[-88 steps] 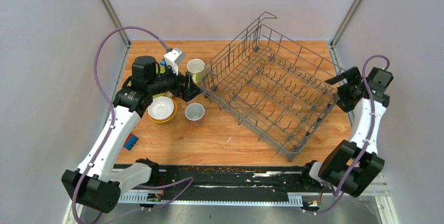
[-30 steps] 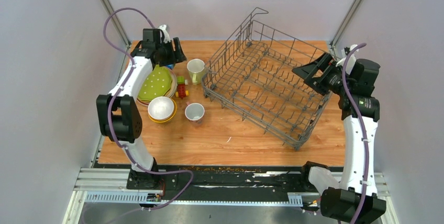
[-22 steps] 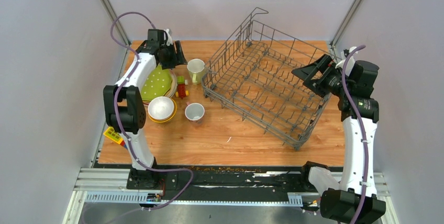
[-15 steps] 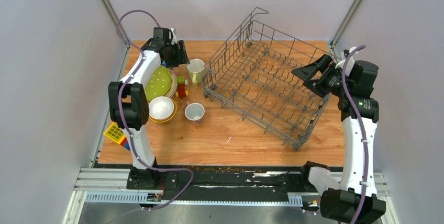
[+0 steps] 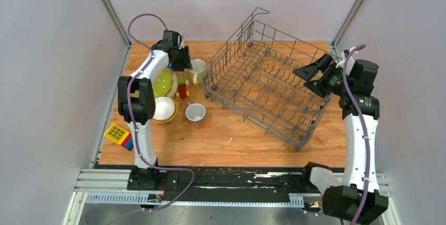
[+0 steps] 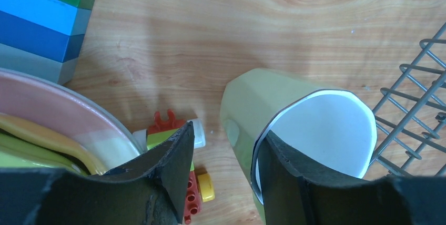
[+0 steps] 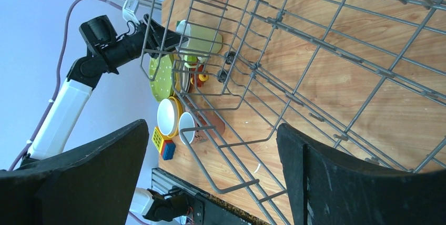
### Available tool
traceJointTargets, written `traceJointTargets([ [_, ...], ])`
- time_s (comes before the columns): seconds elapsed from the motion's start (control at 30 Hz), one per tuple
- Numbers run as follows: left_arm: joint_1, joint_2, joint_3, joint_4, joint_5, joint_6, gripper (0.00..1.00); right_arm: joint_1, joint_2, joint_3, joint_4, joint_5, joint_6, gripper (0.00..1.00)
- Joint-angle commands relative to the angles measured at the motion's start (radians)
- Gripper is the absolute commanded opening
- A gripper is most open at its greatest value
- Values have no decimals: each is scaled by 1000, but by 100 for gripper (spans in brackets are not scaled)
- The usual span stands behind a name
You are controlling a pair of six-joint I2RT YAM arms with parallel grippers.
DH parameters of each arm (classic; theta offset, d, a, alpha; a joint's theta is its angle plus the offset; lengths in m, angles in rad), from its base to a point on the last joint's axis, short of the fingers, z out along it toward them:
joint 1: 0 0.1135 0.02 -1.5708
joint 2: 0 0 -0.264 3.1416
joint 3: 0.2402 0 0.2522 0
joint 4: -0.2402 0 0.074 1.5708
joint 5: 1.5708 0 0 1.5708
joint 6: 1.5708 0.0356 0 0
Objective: Load the mixed dishes into the dish rack
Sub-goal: Pick up the cup at the center of the board.
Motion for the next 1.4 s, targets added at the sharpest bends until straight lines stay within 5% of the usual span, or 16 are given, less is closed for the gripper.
traceJointTargets([
  [0.0,-17,21,59,-5,-26,21,54,3,16,8,20,-9,5,93],
  [0.43,-30,62,68,-10,-42,12,41,4,64,8,19,-25,-36,94],
  [0.83,-30,52,62,-10,-47,2,0,4,100,11,20,-51,-58,94],
  [1.37,-8,-246,-105,107,-119,-46,0,3,107,15,22,-103,-58,100],
])
